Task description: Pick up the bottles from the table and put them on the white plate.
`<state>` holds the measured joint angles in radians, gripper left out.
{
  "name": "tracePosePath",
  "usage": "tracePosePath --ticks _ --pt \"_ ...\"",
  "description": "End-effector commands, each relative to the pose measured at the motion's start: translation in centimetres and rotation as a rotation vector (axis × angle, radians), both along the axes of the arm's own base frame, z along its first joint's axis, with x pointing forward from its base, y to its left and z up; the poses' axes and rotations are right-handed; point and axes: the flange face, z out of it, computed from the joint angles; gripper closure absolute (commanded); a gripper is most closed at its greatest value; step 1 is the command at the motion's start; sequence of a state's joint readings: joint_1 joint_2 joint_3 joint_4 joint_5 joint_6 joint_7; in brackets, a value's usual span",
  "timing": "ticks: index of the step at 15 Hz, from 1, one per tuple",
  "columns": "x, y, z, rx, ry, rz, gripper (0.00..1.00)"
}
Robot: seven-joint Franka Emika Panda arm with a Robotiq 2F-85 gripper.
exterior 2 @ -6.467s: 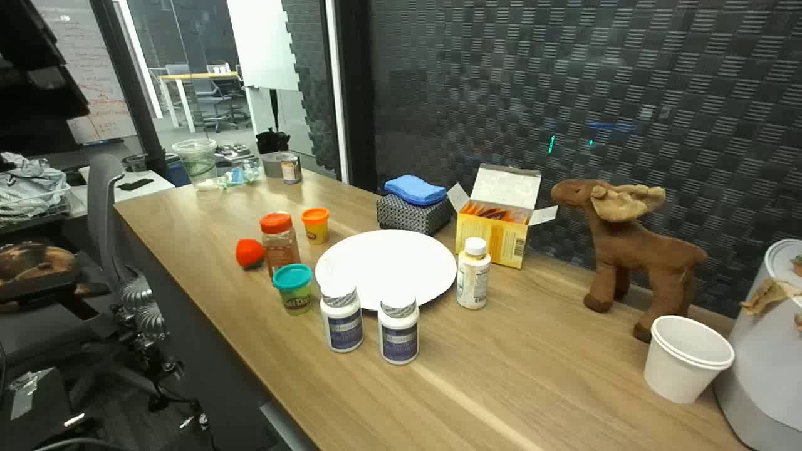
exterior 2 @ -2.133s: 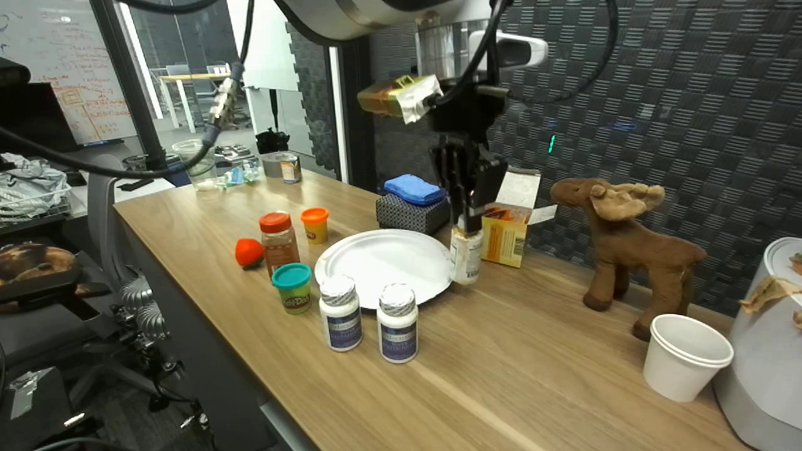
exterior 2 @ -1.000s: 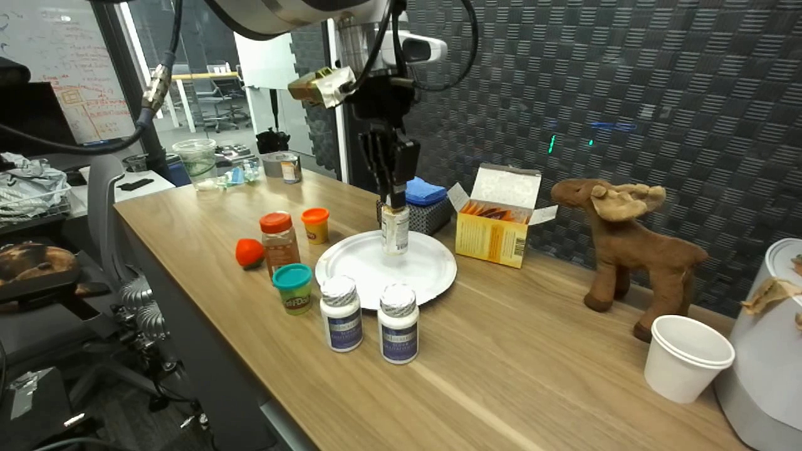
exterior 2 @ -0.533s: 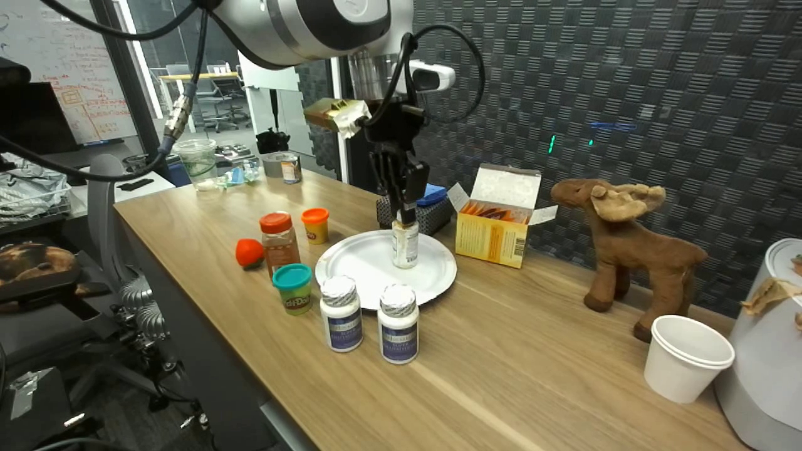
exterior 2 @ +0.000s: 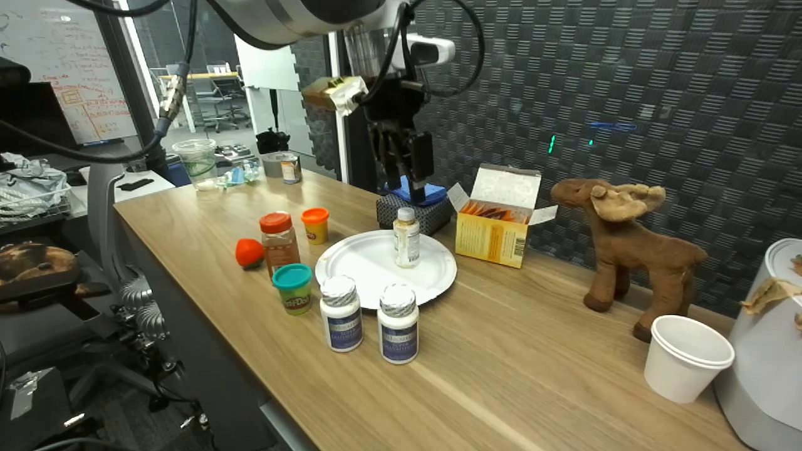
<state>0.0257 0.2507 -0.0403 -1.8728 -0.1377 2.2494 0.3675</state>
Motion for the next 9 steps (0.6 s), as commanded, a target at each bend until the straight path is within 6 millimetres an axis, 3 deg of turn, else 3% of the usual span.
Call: tracePosePath --ticks 1,9 --pt "-3.7 0.4 7.2 -0.015 -0.077 -0.006 0.0" --pt "-13.9 -0.6 22.7 -0.057 -0.099 0.013 0.0"
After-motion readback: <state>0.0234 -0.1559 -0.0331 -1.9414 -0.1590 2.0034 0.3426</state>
